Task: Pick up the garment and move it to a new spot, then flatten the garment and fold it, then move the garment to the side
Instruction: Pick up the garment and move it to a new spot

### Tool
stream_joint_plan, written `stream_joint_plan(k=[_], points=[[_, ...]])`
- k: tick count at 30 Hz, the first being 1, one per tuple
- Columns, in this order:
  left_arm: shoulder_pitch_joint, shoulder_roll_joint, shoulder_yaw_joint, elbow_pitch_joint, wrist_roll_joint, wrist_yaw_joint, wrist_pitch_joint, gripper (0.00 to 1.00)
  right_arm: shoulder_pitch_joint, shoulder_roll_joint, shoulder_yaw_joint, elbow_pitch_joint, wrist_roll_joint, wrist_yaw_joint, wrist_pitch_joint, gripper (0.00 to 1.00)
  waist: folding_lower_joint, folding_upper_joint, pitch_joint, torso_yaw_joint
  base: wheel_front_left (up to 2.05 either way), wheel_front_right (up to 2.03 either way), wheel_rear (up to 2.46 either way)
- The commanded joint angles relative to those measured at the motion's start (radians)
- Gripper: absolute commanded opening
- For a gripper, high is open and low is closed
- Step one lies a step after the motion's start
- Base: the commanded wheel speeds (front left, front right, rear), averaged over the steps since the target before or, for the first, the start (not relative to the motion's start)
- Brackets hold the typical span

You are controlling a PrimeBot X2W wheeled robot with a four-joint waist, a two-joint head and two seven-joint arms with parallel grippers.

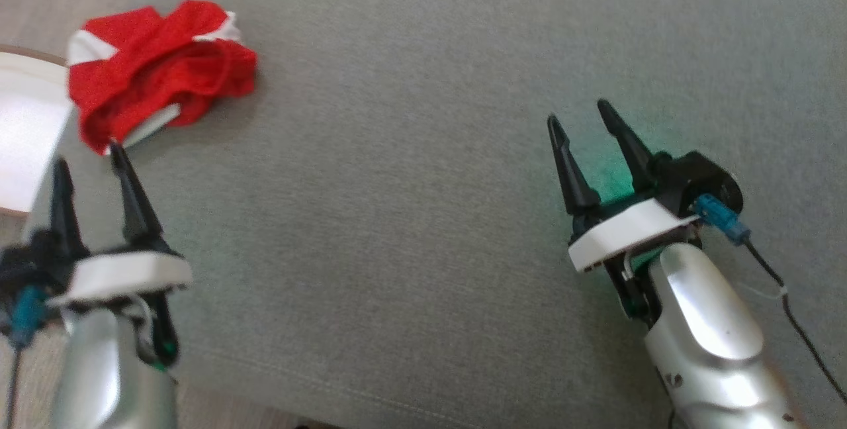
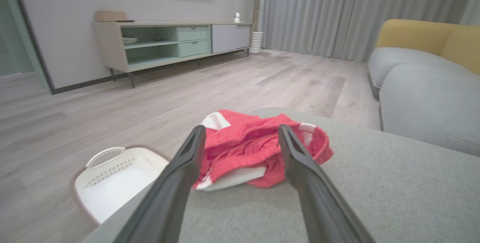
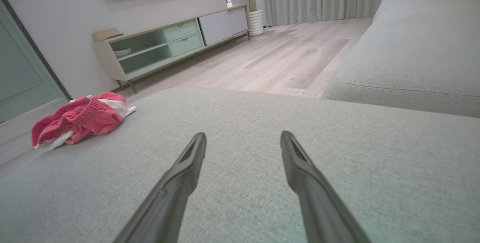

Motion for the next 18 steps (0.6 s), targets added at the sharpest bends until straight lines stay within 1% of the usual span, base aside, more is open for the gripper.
stream_joint_plan(k=[1, 3, 5, 9, 14, 18], points=[[-0.048, 0.053, 0.048, -0.013, 0.014, -0.015, -0.005, 1.0, -0.027, 0.003, 0.028, -0.049, -0.001, -0.001, -0.011, 1.0, -0.0002, 0.0, 0.068, -0.055, 0.0, 0.0, 0.0], [-0.109, 0.083, 0.061, 0.012, 0.027, -0.035, -0.005, 1.0, -0.04, -0.006, 0.04, -0.079, 0.002, -0.001, -0.011, 1.0, -0.0002, 0.0, 0.1, -0.075, 0.0, 0.0, 0.0], [-0.16, 0.095, 0.059, 0.034, 0.039, -0.044, -0.005, 1.0, -0.048, -0.01, 0.05, -0.103, 0.012, -0.001, -0.011, 1.0, -0.0002, 0.0, 0.127, -0.094, 0.0, 0.0, 0.0], [-0.261, 0.151, 0.065, 0.125, 0.038, -0.065, -0.005, 1.0, -0.074, -0.023, 0.074, -0.15, 0.029, -0.001, -0.011, 1.0, -0.0002, 0.0, 0.176, -0.138, 0.0, 0.0, 0.0], [-0.378, 0.225, 0.059, 0.283, 0.029, -0.078, 0.001, 1.0, -0.096, -0.035, 0.083, -0.199, 0.044, -0.001, -0.011, 1.0, -0.0002, 0.0, 0.223, -0.189, 0.0, 0.0, 0.0], [-0.449, 0.274, 0.068, 0.415, 0.018, -0.073, 0.051, 1.0, -0.104, -0.047, 0.088, -0.225, 0.045, -0.001, -0.011, 1.0, -0.0002, 0.0, 0.252, -0.221, 0.0, 0.0, 0.0]])
